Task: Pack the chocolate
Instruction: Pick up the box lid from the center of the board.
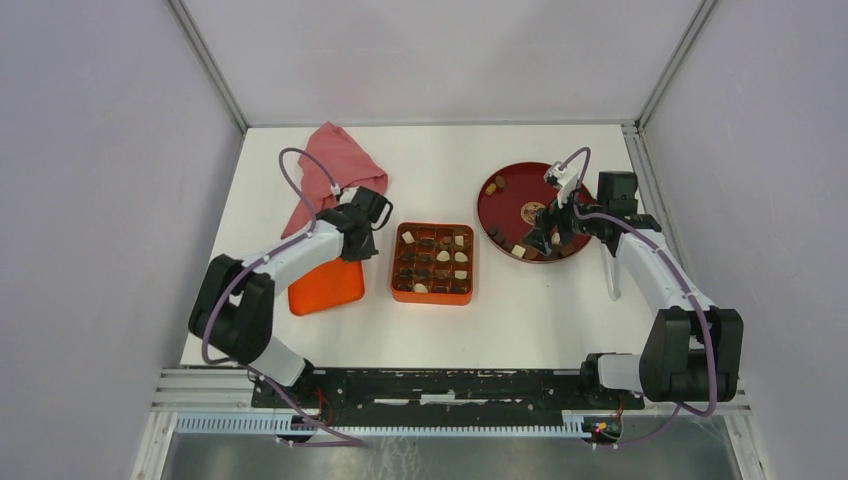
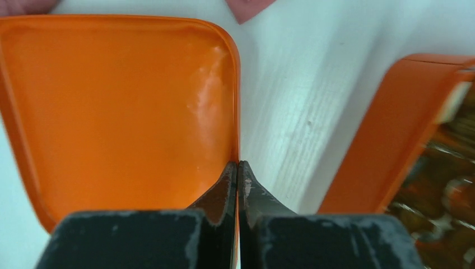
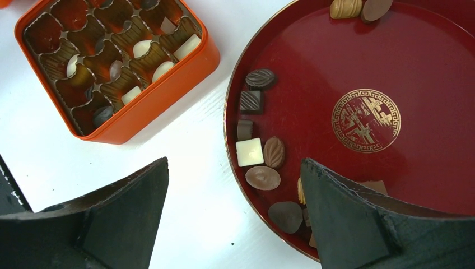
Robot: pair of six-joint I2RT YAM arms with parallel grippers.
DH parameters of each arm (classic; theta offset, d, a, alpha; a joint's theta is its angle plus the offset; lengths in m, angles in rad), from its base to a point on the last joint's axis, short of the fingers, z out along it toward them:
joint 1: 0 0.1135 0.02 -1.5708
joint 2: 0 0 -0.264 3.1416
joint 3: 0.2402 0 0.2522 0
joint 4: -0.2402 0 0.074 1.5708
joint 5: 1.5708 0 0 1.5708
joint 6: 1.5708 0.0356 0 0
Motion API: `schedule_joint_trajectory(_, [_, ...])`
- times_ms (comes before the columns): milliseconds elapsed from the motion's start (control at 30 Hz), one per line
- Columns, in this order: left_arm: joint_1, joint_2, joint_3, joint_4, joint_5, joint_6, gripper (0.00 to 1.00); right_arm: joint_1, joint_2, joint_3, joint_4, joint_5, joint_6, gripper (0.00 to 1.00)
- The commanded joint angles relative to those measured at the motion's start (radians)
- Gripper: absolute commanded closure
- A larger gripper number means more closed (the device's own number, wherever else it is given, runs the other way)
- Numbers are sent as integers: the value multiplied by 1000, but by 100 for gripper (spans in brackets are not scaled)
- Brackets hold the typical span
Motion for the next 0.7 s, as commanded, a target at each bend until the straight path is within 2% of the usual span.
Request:
schedule_joint_trajectory(0, [-7, -139, 77, -54, 9, 0, 98, 3, -7, 63, -2, -29, -10, 7])
schedule_joint_trajectory(333, [-8, -291, 206, -105, 83, -58, 98, 3, -16, 134, -75, -166, -82, 7])
schedule_joint_trajectory(567, [-7, -332, 335, -133, 98, -102, 98, 6, -47, 178, -98, -202, -129, 7])
schedule_joint_trajectory(667, [-8, -342, 387, -124, 124, -132, 98, 49, -61, 189, -102, -208, -152, 7])
